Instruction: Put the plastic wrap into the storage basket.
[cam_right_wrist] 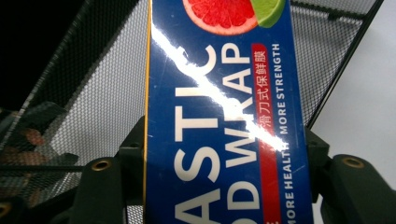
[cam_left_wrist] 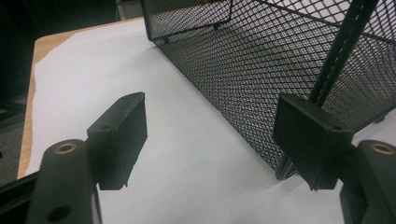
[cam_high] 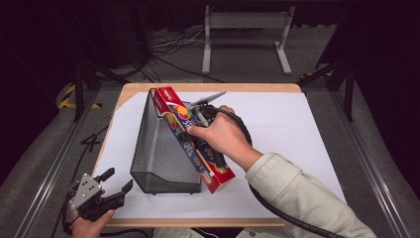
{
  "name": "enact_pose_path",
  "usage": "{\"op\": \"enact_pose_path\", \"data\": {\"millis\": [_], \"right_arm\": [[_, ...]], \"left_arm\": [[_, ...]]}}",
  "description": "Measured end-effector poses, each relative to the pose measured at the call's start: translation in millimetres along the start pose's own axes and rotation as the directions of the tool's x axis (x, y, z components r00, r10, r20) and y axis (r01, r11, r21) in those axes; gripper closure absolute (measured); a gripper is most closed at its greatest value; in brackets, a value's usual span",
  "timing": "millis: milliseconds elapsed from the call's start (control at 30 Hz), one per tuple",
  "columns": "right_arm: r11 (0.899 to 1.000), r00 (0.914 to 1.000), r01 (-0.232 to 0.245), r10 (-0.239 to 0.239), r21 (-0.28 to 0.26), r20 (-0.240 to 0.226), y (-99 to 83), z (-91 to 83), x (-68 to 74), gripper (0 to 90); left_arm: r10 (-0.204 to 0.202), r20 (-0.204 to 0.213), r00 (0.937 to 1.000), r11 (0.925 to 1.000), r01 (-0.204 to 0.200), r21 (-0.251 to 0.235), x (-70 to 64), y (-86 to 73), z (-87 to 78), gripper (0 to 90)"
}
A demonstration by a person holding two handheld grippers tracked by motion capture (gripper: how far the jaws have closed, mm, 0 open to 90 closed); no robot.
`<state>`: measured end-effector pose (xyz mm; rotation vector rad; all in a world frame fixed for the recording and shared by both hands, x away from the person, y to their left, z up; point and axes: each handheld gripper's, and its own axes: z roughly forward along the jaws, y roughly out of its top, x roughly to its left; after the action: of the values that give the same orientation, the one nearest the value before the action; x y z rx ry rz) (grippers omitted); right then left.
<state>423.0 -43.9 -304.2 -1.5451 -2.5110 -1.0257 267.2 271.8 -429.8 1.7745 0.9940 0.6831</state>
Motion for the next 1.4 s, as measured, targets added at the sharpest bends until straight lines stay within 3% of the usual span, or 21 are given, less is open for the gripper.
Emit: {"op": "enact_pose_path", "data": {"millis": [200, 467, 667, 767, 933, 1400], "right_arm": [[1.0, 0.9998, -0.008, 0.008, 0.029, 0.017, -1.1, 13.5, -0.1, 40.0], [0.996, 0.9982, -0.06, 0.059, 0.062, 0.015, -2.3, 30.3, 4.3, 39.7], [0.995, 0.9978, -0.059, 0.057, 0.081, 0.035, -2.7, 38.6, 6.1, 39.7], [0.994, 0.996, -0.063, 0.057, 0.091, 0.068, 0.5, 42.7, 9.1, 39.7], [0.991, 0.9941, -0.084, 0.077, 0.1, 0.076, 3.1, 49.7, 9.0, 39.7], [0.99, 0.9899, -0.089, 0.076, 0.108, 0.119, 9.2, 59.9, 9.9, 39.3]], "left_arm": [[0.004, -0.001, 1.0, 1.0, -0.004, -0.003, -1.0, -0.1, -1.2, 27.0], [0.006, 0.003, 1.0, 1.0, -0.006, -0.003, -0.7, 0.8, 0.7, 26.9], [0.003, 0.005, 1.0, 1.0, -0.003, -0.004, -0.1, 0.9, 0.9, 26.9], [-0.002, 0.011, 0.9999, 1.0, 0.002, -0.007, 0.2, 1.0, 0.5, 26.9], [-0.01, 0.012, 0.9999, 0.9998, 0.01, -0.015, 0.4, 1.0, -1.1, 27.0], [-0.007, 0.016, 0.9999, 0.9999, 0.007, -0.016, 0.0, 1.1, -0.5, 26.9]]}}
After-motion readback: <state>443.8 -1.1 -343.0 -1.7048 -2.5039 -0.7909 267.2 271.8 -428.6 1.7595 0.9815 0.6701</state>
